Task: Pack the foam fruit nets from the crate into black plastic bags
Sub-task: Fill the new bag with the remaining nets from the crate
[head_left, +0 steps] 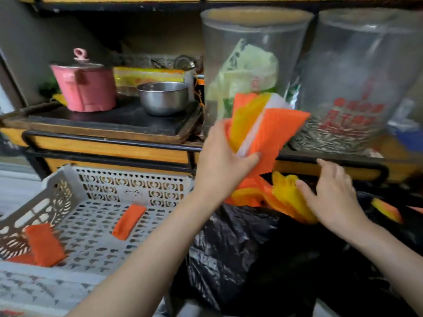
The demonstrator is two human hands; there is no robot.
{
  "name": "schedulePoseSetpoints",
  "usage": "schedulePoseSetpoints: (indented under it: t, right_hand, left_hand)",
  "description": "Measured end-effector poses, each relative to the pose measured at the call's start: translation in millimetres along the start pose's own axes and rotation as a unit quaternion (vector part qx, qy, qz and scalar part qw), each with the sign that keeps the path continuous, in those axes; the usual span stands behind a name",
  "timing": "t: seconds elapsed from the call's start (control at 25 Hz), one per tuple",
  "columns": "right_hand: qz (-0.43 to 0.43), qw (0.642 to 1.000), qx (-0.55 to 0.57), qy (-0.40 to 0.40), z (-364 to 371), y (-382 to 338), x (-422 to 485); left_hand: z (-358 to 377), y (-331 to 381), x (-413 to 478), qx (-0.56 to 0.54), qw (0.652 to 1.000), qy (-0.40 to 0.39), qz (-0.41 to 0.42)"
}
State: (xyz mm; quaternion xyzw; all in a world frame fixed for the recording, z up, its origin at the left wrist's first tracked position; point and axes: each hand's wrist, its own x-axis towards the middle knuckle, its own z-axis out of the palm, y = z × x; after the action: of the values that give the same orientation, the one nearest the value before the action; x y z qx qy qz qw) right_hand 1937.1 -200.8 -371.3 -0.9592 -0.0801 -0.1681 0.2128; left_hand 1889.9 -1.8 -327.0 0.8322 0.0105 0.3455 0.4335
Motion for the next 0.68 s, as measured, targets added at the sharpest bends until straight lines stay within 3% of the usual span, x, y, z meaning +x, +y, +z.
schedulePoseSetpoints:
  t: [0.12, 0.32, 0.48, 0.56, 0.68]
  right_hand:
    - [0.1, 0.985, 0.09, -0.104, -2, 24, 2]
    - [0.089, 0.982, 0.078, -0.145, -12, 42, -6]
    - [0.129, 0.972, 0.178, -0.078, -23, 51, 1]
    - [0.153, 0.951, 0.263, -0.059, -26, 50, 7]
    - [0.158, 0.927, 0.335, -0.053, -24, 44, 14]
  left_hand:
    - [42, 14, -5, 0.114, 0.985, -0.076, 0.101]
    - [73, 0, -19, 0.346, 0.891, -0.205, 0.212]
    - [67, -19, -20, 0.4, 0.854, -0.274, 0.189]
    - [65, -24, -23, 0.372, 0.843, -0.344, 0.179]
    - [62, -19, -30, 0.364, 0.799, -0.455, 0.146]
